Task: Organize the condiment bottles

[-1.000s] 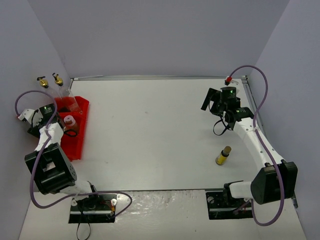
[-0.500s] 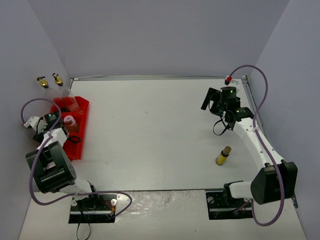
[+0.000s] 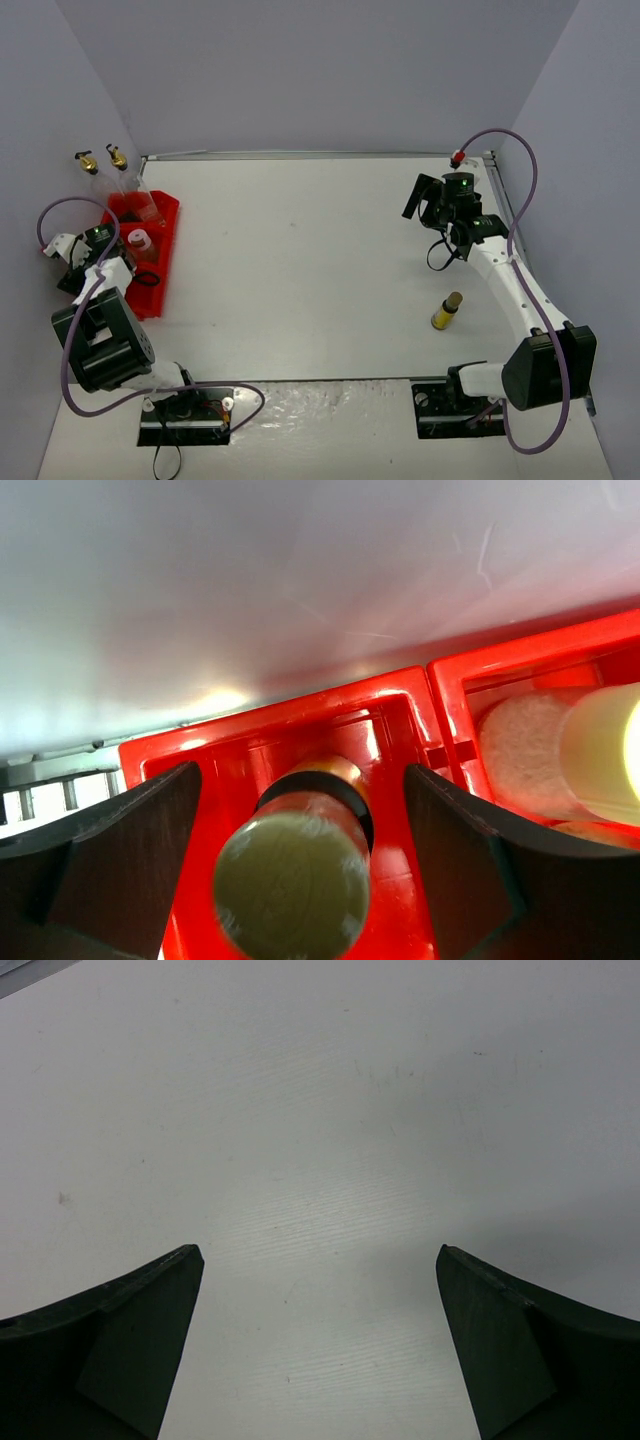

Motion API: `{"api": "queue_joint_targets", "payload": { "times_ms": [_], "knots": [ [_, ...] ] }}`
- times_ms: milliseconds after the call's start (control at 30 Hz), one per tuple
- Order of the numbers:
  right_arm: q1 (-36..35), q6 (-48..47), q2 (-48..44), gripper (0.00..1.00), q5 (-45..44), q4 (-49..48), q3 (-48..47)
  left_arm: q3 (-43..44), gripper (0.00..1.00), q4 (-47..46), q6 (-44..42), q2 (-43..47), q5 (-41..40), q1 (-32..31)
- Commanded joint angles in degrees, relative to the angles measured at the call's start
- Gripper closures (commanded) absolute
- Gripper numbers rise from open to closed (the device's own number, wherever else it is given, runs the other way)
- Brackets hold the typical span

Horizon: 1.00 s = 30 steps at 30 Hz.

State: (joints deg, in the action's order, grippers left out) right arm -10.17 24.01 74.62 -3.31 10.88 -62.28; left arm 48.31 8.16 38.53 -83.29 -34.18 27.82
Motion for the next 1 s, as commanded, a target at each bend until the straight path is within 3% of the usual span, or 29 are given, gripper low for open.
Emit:
{"api": "queue_joint_targets", "payload": {
  "times_ms": [0,333,500,667,767,967],
  "knots": [
    [-0.2,0.1,-1.8,0.00,0.5,-3.0,-0.8,4.1,0.20,3.4,2.9,5.1,-2.0,-0.1],
    [-0.4,0.6,-2.0,0.00,0.0,-3.1,-1.1,9.2,0.20,20.3,7.4,11.1,-2.2,-1.6],
    [-0.4,1.0,-2.2,0.00,-0.9,-2.9,-1.5,9.3,0.20,26.4,8.4,16.6,-2.1,-9.2],
    [-0.3,1.7,-2.4,0.00,-3.0,-2.0,-2.2,10.7,0.22,33.2,10.6,22.7,-6.2,-28.6],
    [-0.1,2.4,-2.4,0.00,-4.3,-1.1,-2.6,11.8,0.22,31.1,8.6,23.8,-4.6,-42.6],
    [0.7,3.4,-2.2,0.00,-10.0,1.2,-3.6,18.6,0.23,20.4,-4.0,13.8,0.7,-66.9]
  ]
}}
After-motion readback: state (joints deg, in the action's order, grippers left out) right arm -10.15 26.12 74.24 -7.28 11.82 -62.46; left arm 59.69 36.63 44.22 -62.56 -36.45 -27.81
